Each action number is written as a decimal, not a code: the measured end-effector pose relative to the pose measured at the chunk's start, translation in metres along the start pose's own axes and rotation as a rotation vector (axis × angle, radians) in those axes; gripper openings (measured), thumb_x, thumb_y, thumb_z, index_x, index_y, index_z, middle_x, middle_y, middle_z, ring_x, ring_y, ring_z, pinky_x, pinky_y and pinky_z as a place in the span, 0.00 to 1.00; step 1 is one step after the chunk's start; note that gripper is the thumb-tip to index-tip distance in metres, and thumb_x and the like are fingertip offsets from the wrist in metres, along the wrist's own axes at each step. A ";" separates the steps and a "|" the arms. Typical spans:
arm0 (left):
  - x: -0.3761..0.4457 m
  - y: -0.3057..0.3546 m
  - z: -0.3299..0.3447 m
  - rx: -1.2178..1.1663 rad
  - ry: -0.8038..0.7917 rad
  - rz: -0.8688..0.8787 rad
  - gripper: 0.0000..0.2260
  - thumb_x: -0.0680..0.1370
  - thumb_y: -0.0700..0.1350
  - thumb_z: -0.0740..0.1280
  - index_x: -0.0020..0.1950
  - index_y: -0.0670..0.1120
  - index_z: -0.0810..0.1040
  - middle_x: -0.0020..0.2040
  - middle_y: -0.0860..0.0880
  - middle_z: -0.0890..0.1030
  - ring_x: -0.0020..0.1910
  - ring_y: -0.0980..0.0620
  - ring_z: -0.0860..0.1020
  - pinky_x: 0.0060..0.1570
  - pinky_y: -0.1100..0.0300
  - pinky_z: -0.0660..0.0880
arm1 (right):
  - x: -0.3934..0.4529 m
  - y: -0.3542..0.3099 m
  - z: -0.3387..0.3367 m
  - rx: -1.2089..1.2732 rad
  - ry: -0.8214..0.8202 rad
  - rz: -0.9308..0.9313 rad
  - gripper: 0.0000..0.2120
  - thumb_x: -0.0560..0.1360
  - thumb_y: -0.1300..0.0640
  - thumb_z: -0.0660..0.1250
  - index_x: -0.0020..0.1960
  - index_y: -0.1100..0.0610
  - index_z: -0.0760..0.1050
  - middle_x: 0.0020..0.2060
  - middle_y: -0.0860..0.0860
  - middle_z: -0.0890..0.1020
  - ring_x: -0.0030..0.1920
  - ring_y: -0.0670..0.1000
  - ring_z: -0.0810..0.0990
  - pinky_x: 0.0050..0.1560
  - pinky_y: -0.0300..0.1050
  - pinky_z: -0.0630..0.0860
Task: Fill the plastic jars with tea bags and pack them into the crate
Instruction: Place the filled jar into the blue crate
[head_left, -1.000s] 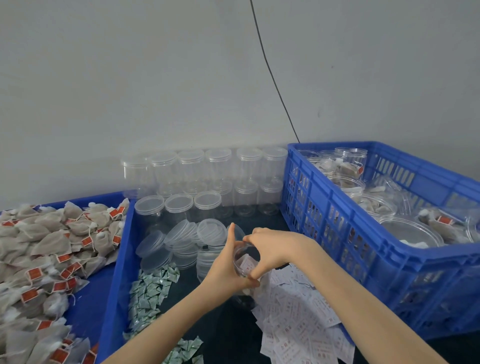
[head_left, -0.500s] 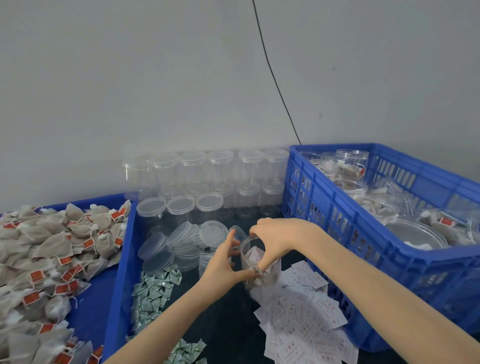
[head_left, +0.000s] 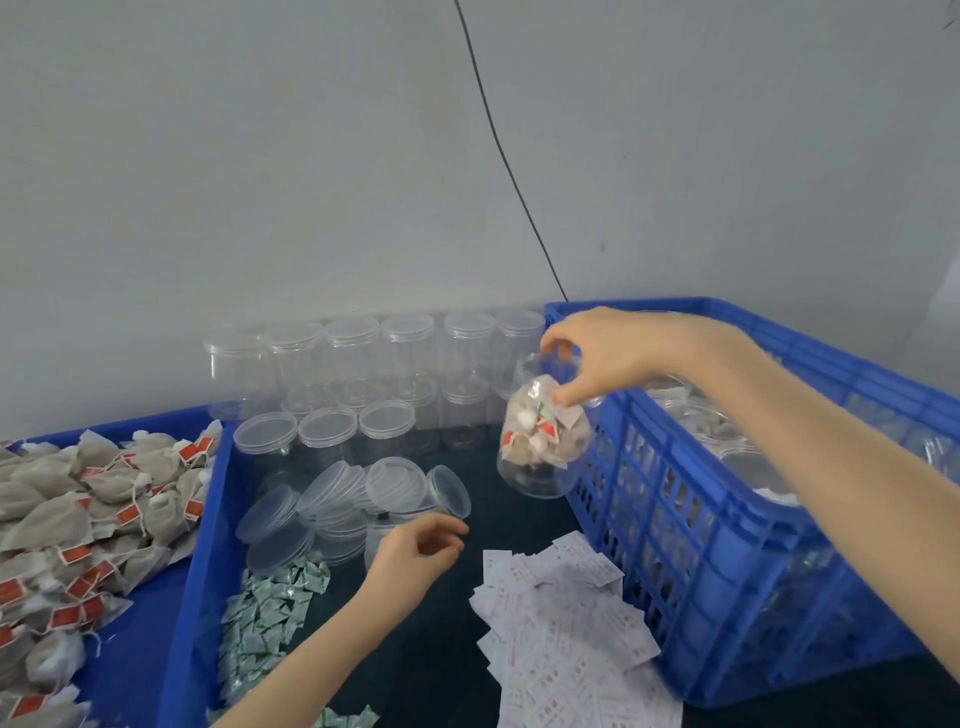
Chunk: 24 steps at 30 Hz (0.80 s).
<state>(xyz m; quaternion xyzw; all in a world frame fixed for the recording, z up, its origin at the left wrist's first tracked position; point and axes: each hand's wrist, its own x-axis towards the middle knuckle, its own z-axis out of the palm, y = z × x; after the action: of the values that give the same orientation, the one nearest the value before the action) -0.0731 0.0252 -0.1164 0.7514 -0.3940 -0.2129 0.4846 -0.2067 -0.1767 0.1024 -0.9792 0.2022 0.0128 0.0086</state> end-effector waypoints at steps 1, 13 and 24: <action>-0.001 0.001 0.001 0.019 -0.010 0.006 0.12 0.75 0.35 0.67 0.45 0.53 0.80 0.37 0.57 0.83 0.39 0.65 0.78 0.43 0.73 0.72 | -0.003 0.007 -0.009 0.015 0.028 0.007 0.34 0.69 0.38 0.68 0.71 0.50 0.68 0.57 0.45 0.73 0.55 0.47 0.72 0.52 0.44 0.70; -0.003 0.000 0.010 0.109 -0.098 0.019 0.11 0.75 0.35 0.68 0.46 0.51 0.81 0.40 0.57 0.84 0.41 0.64 0.80 0.42 0.75 0.72 | -0.049 0.105 -0.069 0.187 0.312 0.212 0.25 0.74 0.45 0.68 0.67 0.54 0.73 0.56 0.51 0.75 0.47 0.56 0.81 0.40 0.43 0.77; 0.006 -0.012 0.015 0.141 -0.184 -0.030 0.11 0.73 0.34 0.70 0.45 0.51 0.83 0.40 0.54 0.85 0.41 0.61 0.81 0.45 0.73 0.74 | -0.073 0.173 -0.054 0.073 0.225 0.550 0.33 0.72 0.45 0.72 0.71 0.60 0.68 0.60 0.58 0.75 0.44 0.56 0.81 0.42 0.49 0.81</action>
<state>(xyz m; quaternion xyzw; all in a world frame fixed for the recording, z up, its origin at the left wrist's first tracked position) -0.0759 0.0147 -0.1332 0.7667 -0.4394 -0.2599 0.3892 -0.3409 -0.3082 0.1564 -0.8820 0.4598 -0.1014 0.0177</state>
